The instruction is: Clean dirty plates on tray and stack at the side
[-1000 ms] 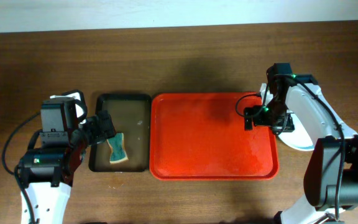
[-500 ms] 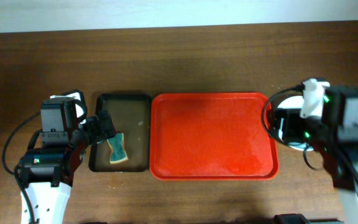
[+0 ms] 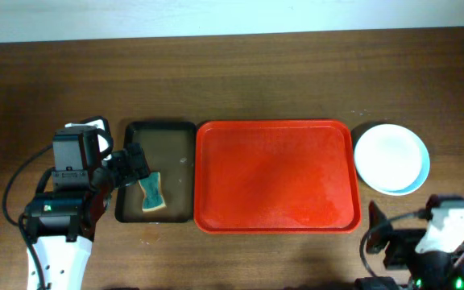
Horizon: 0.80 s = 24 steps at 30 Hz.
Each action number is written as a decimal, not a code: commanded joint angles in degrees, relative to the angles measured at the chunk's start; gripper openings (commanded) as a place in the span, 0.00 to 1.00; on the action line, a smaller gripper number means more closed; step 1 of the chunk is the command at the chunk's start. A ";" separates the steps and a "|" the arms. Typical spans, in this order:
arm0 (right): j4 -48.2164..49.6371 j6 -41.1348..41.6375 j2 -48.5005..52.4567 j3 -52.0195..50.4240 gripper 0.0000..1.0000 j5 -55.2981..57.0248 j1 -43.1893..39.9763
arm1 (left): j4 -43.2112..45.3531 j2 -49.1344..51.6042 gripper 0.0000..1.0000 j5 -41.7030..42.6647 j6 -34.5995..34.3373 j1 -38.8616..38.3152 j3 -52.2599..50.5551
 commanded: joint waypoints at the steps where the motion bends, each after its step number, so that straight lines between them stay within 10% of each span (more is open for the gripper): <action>1: 4.46 0.39 -7.61 -5.79 0.99 -1.01 1.64 | -0.02 -0.44 0.99 -0.44 -0.55 0.26 0.94; 8: 27.71 0.37 -19.54 -23.45 0.98 -1.92 1.57 | 0.00 -0.44 0.99 -0.44 -0.55 0.26 0.94; 15: 83.97 0.37 -19.56 -41.53 0.98 -4.02 1.60 | 0.00 -0.44 0.99 -0.44 -0.55 0.24 0.94; 24: 85.24 0.39 -19.58 -53.88 0.98 -3.45 1.60 | 0.00 -0.44 0.99 -0.44 -0.55 0.24 0.94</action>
